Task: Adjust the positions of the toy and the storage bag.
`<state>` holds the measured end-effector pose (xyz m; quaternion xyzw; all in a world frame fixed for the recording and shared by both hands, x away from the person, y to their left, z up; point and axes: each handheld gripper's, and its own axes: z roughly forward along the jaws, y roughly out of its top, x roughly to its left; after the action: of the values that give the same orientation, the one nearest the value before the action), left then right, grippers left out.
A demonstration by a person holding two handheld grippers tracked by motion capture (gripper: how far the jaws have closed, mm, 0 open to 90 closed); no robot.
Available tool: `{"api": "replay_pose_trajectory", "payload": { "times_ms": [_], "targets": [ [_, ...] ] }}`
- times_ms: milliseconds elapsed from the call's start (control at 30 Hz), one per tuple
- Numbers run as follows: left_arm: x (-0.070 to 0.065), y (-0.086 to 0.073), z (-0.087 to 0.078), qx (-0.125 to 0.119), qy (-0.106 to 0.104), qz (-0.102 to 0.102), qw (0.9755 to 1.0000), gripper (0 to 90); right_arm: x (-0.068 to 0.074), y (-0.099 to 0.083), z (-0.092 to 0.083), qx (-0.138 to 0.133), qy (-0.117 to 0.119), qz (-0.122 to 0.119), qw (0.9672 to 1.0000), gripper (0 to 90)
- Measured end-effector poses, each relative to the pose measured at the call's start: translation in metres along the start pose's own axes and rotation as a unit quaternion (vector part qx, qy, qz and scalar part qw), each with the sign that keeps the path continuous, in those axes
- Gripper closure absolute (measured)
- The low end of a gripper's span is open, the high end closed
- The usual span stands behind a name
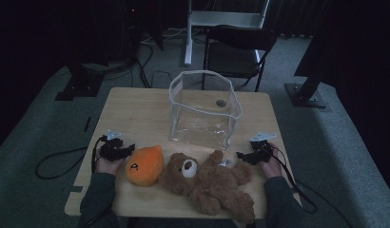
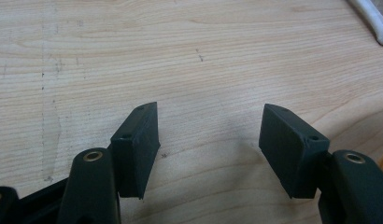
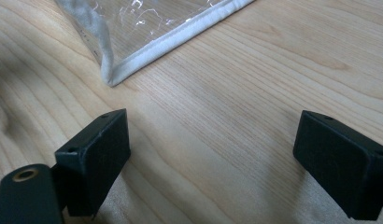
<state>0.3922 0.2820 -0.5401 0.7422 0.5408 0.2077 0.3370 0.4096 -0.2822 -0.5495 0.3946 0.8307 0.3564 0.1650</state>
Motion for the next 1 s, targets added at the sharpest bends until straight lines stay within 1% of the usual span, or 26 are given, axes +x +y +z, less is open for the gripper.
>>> {"api": "replay_pose_trajectory", "payload": {
  "times_ms": [167,233,333,367,433,600,767,800,867,933,1000],
  "targets": [
    [-0.003,0.000,0.000,0.002,0.004,0.007,1.0000,38.2,0.000,0.000,0.000,0.000,0.000,0.000,1.0000,10.1],
    [-0.003,0.001,-0.002,-0.004,0.002,0.008,1.0000,38.2,0.000,0.000,0.000,0.000,-0.001,0.000,1.0000,10.1],
    [-0.003,0.001,-0.003,-0.005,0.000,0.008,1.0000,38.1,0.000,0.000,0.000,0.000,-0.001,0.001,1.0000,10.1],
    [-0.004,0.002,-0.005,-0.009,-0.001,0.012,0.9999,38.0,0.000,0.000,0.000,0.000,-0.002,0.001,1.0000,10.1],
    [-0.005,0.003,-0.007,-0.015,-0.003,0.012,0.9998,37.9,0.000,0.000,0.000,0.000,-0.002,0.001,1.0000,10.1],
    [-0.008,0.006,-0.012,-0.031,-0.017,0.010,0.9993,37.8,0.000,0.000,0.000,0.000,-0.001,0.001,1.0000,10.1],
    [-0.010,0.011,-0.016,-0.050,-0.039,0.005,0.9980,37.8,0.000,0.000,0.000,0.000,0.001,-0.002,1.0000,10.2],
    [-0.011,0.012,-0.016,-0.051,-0.044,0.007,0.9977,37.8,0.000,0.000,0.000,0.000,0.002,-0.003,1.0000,10.2],
    [-0.014,0.016,-0.017,-0.055,-0.047,0.013,0.9972,37.9,0.001,0.000,0.000,-0.002,0.001,-0.002,1.0000,13.7],
    [-0.016,0.019,-0.018,-0.059,-0.054,0.018,0.9966,38.0,0.003,0.002,-0.001,0.003,0.001,-0.002,1.0000,16.8],
    [-0.019,0.023,-0.020,-0.061,-0.052,0.027,0.9964,38.2,0.003,0.004,-0.001,0.005,0.002,-0.004,1.0000,23.1]
  ]
}}
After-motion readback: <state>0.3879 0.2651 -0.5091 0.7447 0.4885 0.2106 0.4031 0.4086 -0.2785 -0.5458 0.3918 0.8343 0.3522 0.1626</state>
